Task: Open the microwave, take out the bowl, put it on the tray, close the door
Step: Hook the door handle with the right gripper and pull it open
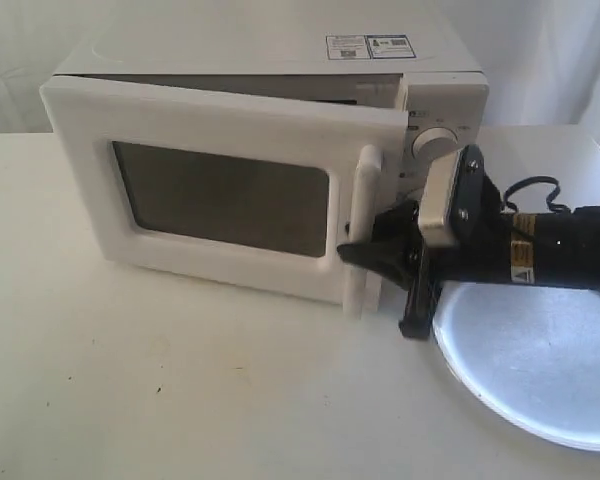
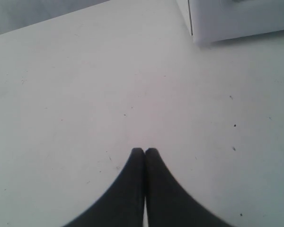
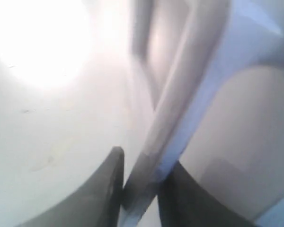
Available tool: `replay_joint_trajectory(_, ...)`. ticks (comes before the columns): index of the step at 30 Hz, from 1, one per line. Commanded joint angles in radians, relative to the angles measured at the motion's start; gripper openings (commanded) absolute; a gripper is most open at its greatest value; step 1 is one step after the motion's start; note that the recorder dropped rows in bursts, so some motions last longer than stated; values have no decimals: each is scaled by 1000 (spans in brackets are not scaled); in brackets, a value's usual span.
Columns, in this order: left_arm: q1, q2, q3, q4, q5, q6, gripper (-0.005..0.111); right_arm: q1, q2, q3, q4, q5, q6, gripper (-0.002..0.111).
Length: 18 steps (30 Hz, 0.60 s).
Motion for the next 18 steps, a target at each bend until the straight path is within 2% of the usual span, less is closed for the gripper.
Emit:
replay_joint_trajectory(1, -6, -2, -2, -8, 1, -3, 0, 41, -42, -7, -92, -192, -29, 0)
replay_joint_trajectory(8, -6, -2, -2, -8, 1, -3, 0, 41, -42, -7, -37, -192, 39, 0)
replay_joint_trajectory(10, -6, -2, -2, -8, 1, -3, 0, 41, -42, -7, -36, -192, 82, 3)
replay_joint_trajectory(13, -6, -2, -2, -8, 1, -3, 0, 39, -42, -7, -36, -192, 132, 12)
replay_joint_trajectory(18, -6, -2, -2, -8, 1, -3, 0, 39, -56, -7, -97, -192, 185, 37)
